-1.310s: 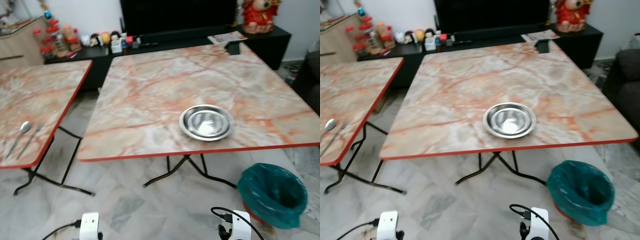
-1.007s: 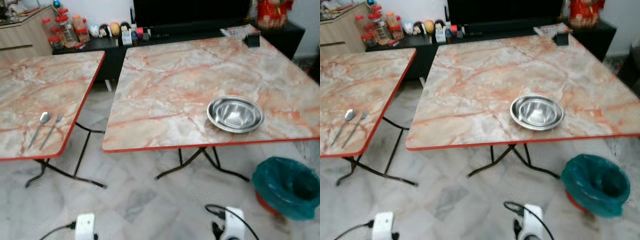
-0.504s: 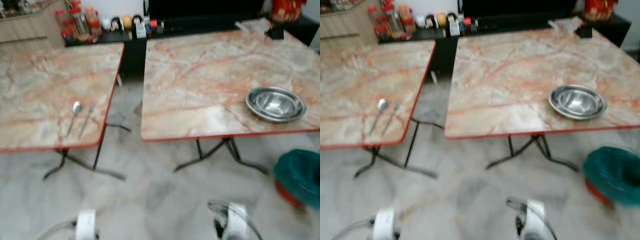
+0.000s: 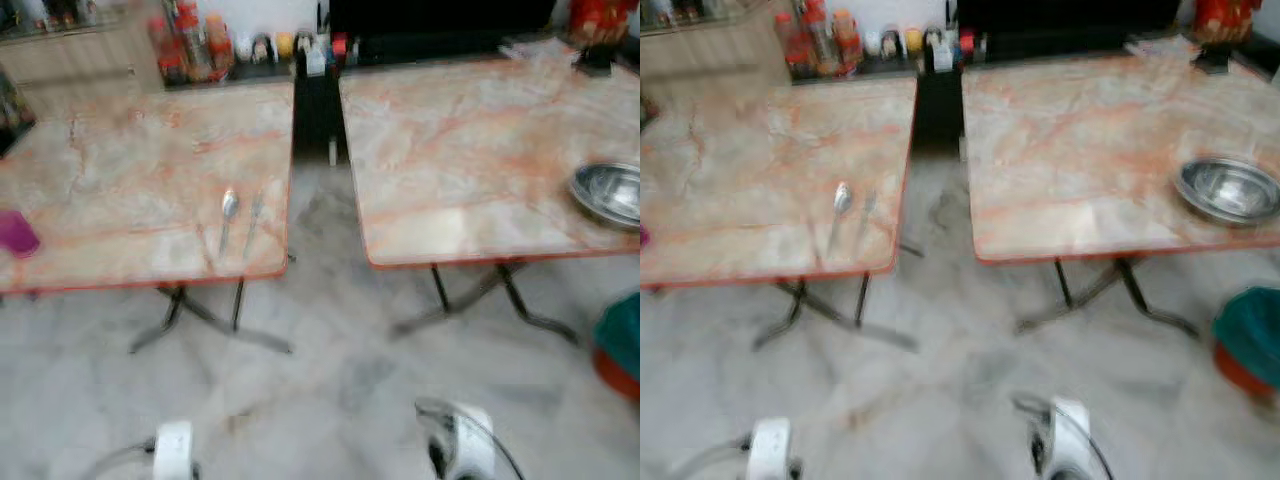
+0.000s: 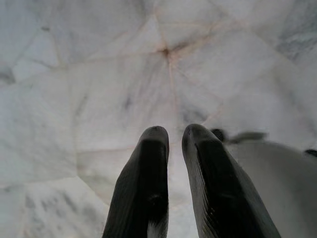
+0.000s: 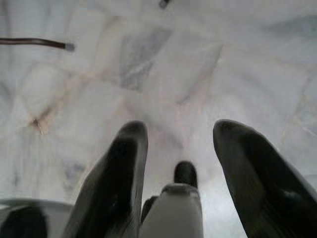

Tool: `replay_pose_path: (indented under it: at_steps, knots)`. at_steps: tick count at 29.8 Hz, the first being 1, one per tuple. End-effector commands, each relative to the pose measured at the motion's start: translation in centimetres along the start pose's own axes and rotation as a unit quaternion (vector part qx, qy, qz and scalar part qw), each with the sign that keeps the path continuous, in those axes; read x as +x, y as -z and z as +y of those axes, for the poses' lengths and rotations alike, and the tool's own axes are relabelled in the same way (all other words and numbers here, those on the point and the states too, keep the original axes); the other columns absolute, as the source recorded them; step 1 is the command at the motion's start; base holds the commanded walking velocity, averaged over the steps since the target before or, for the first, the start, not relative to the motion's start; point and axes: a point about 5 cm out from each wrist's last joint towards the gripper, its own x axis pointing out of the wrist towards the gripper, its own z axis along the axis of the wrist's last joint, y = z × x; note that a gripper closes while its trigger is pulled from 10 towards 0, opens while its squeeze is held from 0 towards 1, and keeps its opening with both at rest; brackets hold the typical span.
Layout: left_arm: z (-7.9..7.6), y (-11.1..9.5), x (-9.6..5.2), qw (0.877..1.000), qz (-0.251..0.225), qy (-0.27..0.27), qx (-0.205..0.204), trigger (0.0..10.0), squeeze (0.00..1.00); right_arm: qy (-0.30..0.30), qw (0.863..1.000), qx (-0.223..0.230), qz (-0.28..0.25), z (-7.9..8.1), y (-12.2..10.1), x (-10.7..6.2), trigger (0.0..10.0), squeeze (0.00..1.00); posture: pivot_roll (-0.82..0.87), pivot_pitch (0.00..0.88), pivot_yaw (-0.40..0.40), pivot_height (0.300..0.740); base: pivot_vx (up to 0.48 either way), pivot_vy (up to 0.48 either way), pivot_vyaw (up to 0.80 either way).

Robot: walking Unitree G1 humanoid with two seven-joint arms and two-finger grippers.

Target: Setting the table

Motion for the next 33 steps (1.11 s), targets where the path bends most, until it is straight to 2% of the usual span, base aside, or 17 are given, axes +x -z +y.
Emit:
replay_pose_path:
  at_steps: [1, 9, 25, 33]
  knots:
    - [0.93, -0.13, -0.02, 1.0, 0.0, -0.014, -0.001, 10.0, 0.0, -0.013, 1.0, 0.002, -0.002, 1.08, -0.12, 0.13, 10.0, 0.0, 0.04, 0.039, 0.071, 0.74, 0.0, 0.416, 0.0]
    - [1.14, -0.28, 0.0, 1.0, -0.002, -0.015, 0.004, 10.0, 0.0, -0.016, 1.0, 0.003, -0.002, 1.34, -0.18, 0.17, 10.0, 0.0, 0.04, 0.014, 0.077, 0.74, 0.0, 0.414, 0.0]
    - [1.07, -0.63, 0.09, 1.0, -0.007, -0.023, -0.013, 10.0, 0.0, -0.013, 1.0, 0.008, -0.004, 1.34, -0.3, 0.2, 10.0, 0.0, 0.05, 0.027, 0.068, 0.74, 0.0, 0.411, 0.0]
    - [1.03, -0.4, 0.02, 0.999, -0.008, -0.028, -0.02, 10.0, 0.0, -0.013, 1.0, 0.007, -0.004, 1.05, -0.32, 0.18, 10.0, 0.0, 0.05, 0.037, 0.055, 0.74, 0.0, 0.25, 0.0]
